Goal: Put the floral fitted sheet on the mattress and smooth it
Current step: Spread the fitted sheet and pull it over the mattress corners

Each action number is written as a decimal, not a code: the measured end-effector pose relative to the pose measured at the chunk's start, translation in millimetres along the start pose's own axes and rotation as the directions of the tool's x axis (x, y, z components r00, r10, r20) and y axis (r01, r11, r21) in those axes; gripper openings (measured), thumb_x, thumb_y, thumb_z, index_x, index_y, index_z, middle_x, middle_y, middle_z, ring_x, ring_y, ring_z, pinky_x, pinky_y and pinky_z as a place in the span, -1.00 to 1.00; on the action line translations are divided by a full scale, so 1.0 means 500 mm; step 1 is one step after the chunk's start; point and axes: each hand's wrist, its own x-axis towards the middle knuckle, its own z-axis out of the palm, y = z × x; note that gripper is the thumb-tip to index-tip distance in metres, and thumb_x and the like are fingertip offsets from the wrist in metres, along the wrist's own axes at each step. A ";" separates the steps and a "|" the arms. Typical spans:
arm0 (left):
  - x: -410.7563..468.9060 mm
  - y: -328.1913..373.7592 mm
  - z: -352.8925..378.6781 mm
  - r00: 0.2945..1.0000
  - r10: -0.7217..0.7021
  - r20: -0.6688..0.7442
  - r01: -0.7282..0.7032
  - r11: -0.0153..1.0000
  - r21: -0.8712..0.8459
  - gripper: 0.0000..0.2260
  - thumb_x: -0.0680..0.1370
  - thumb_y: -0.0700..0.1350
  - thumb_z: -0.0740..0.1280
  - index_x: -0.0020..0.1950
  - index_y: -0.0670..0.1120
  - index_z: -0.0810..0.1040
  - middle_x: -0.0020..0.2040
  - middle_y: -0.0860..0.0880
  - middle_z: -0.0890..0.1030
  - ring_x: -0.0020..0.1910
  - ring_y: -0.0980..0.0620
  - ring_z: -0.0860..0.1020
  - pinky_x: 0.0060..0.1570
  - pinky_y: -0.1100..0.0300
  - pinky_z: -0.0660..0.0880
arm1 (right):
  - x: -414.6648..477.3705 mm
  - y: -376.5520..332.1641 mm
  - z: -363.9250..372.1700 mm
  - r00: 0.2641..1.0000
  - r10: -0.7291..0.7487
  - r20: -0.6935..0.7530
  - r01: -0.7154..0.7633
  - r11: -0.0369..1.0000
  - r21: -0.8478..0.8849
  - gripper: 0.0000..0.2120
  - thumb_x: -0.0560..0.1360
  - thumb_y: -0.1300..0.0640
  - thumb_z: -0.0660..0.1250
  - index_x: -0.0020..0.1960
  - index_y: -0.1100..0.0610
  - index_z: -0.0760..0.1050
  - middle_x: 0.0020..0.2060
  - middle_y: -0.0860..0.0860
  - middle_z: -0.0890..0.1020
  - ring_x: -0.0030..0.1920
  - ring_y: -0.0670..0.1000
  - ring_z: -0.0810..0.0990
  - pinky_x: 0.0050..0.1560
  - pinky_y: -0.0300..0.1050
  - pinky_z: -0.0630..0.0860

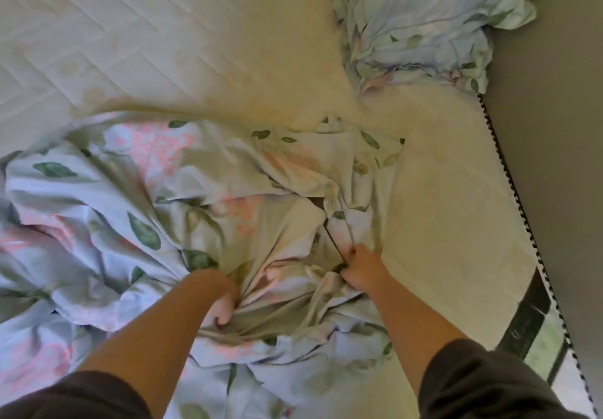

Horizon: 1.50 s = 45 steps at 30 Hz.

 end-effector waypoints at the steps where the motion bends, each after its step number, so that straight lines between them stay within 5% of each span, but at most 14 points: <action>1: 0.002 0.001 0.001 1.000 -0.006 0.004 0.006 1.000 -0.010 -0.65 0.50 -0.05 0.32 0.25 -0.15 0.53 0.20 -0.16 0.55 0.06 -0.13 0.53 0.08 0.07 0.48 | -0.001 0.001 0.009 0.999 0.044 0.015 -0.045 0.996 0.075 -0.53 0.55 0.03 0.19 0.41 0.14 0.23 0.36 0.17 0.32 0.30 0.20 0.37 0.30 0.04 0.36; 4: 0.009 0.011 0.013 0.995 -0.037 -0.097 0.030 0.997 -0.073 -0.65 0.47 0.00 0.31 0.21 -0.10 0.52 0.13 -0.09 0.54 0.09 -0.09 0.51 0.11 0.09 0.43 | -0.002 0.000 -0.001 0.960 0.214 -0.179 -0.144 0.930 0.339 -0.51 0.56 -0.07 0.20 0.41 0.10 0.23 0.43 0.23 0.20 0.32 0.26 0.35 0.32 0.09 0.28; 9: 0.021 0.027 0.049 0.961 -0.060 -0.271 0.065 0.998 0.008 -0.71 0.52 0.06 0.16 0.19 0.01 0.47 0.15 -0.01 0.53 0.19 -0.07 0.46 0.29 -0.02 0.27 | 0.021 0.008 -0.055 0.894 0.417 -0.164 -0.062 0.476 0.877 -0.36 0.49 0.29 0.28 0.50 0.16 0.11 0.32 0.25 0.40 0.23 0.25 0.48 0.10 -0.03 0.47; 13: 0.006 0.027 0.055 0.934 -0.097 -0.344 0.087 0.995 -0.046 -0.77 0.51 0.03 0.11 0.09 0.06 0.48 -0.02 0.06 0.51 0.10 -0.02 0.48 0.20 0.01 0.27 | 0.022 0.025 -0.079 0.921 0.375 -0.102 -0.143 0.572 0.808 -0.69 0.57 0.21 0.16 0.25 0.29 0.47 0.18 0.21 0.57 0.20 0.18 0.54 -0.19 -0.19 0.44; 16: 0.000 0.039 0.043 0.783 -0.182 -0.595 0.113 0.982 -0.151 -0.78 0.56 0.05 0.06 -0.03 0.10 0.48 -0.04 0.10 0.59 0.00 0.01 0.52 0.09 0.04 0.31 | 0.016 0.068 -0.099 0.889 0.401 -0.223 -0.136 0.694 0.707 -0.75 0.60 0.23 0.16 0.19 0.27 0.52 0.18 0.17 0.58 0.22 0.13 0.53 0.08 -0.14 0.43; 21: -0.008 0.106 -0.019 0.499 -0.144 -0.854 0.004 0.987 -0.164 -0.79 0.57 0.08 0.14 0.14 0.08 0.44 0.09 0.08 0.51 0.06 0.03 0.49 0.01 0.11 0.35 | -0.023 0.177 -0.116 0.790 0.538 -0.295 0.037 0.438 0.898 -0.74 0.59 0.15 0.15 -0.09 0.27 0.54 -0.18 0.12 0.58 0.00 0.18 0.53 0.12 0.07 0.43; 23: -0.007 0.150 -0.054 0.430 -0.118 -0.895 -0.115 0.976 -0.184 -0.70 0.52 0.01 0.22 0.25 0.05 0.39 0.20 0.04 0.44 0.15 0.00 0.45 0.06 0.10 0.38 | -0.043 0.202 -0.119 0.850 0.482 -0.212 0.055 0.319 0.946 -0.70 0.57 0.03 0.20 -0.27 0.16 0.48 -0.28 0.09 0.55 -0.09 0.18 0.53 0.09 0.10 0.47; 26: -0.005 0.228 -0.108 0.336 -0.036 -0.941 -0.279 0.950 -0.136 -0.46 0.45 0.06 0.31 0.39 -0.02 0.29 0.38 -0.04 0.33 0.36 -0.08 0.32 0.22 0.02 0.36 | -0.059 0.220 -0.097 0.941 0.291 -0.175 0.009 0.494 0.870 -0.71 0.58 0.05 0.23 -0.19 0.22 0.55 -0.13 0.23 0.63 -0.13 0.16 0.58 -0.08 0.01 0.51; 29: 0.007 0.314 -0.149 0.386 0.078 -0.919 -0.171 0.985 0.012 -0.19 0.38 0.21 0.36 0.52 0.01 0.08 0.52 -0.09 0.13 0.51 -0.12 0.07 0.45 -0.12 0.08 | -0.070 0.232 -0.057 0.992 0.110 -0.057 -0.014 0.557 0.831 -0.77 0.58 0.07 0.22 -0.02 0.19 0.56 -0.10 0.16 0.64 -0.16 0.10 0.58 -0.20 -0.05 0.52; 32: 0.025 0.359 -0.168 0.571 0.024 -0.821 -0.079 0.997 -0.026 -0.51 0.47 0.22 0.29 0.36 0.12 0.35 0.34 0.03 0.42 0.41 -0.05 0.29 0.45 -0.23 -0.14 | -0.083 0.257 -0.034 0.996 -0.005 0.085 -0.073 0.463 0.883 -0.83 0.55 0.20 0.20 -0.02 0.14 0.58 -0.12 0.10 0.64 -0.15 0.06 0.59 -0.23 -0.09 0.57; 34: 0.033 0.357 -0.167 0.704 0.035 -0.709 -0.084 0.996 -0.034 -0.78 0.58 0.10 0.16 0.15 0.09 0.50 0.13 0.07 0.58 0.23 0.00 0.48 0.46 -0.21 -0.08 | -0.082 0.274 -0.036 0.992 0.001 0.123 -0.113 0.401 0.909 -0.81 0.52 0.31 0.19 -0.02 0.16 0.56 -0.06 0.12 0.62 -0.09 0.07 0.59 -0.24 -0.08 0.58; 36: 0.039 0.355 -0.148 0.811 0.125 -0.572 -0.148 0.989 0.006 -0.75 0.62 0.03 0.10 0.18 0.10 0.52 0.20 0.04 0.57 0.23 -0.01 0.48 0.43 -0.10 0.16 | -0.073 0.299 -0.042 0.986 0.065 0.153 -0.166 0.297 0.940 -0.77 0.51 0.36 0.19 0.11 0.21 0.50 0.06 0.16 0.58 -0.02 0.12 0.57 -0.20 -0.06 0.56; 39: 0.032 0.355 -0.092 0.886 0.220 -0.407 -0.271 0.960 -0.071 -0.72 0.62 0.07 0.07 0.19 0.21 0.54 0.27 0.06 0.51 0.30 -0.01 0.41 0.41 -0.09 0.05 | -0.059 0.319 -0.048 0.975 0.091 0.203 -0.212 0.098 0.972 -0.73 0.54 0.19 0.29 0.23 0.11 0.39 0.11 0.15 0.57 0.01 0.16 0.59 -0.16 0.00 0.56; 45: 0.017 0.375 -0.015 0.898 0.286 -0.335 -0.366 0.907 -0.206 -0.71 0.52 0.18 0.09 -0.06 0.10 0.55 -0.01 0.09 0.58 0.03 0.02 0.50 0.05 0.07 0.23 | -0.022 0.324 -0.029 0.943 0.306 0.133 -0.255 0.403 0.879 -0.72 0.50 0.26 0.28 0.20 0.25 0.48 -0.06 0.17 0.58 -0.07 0.18 0.58 -0.15 0.01 0.60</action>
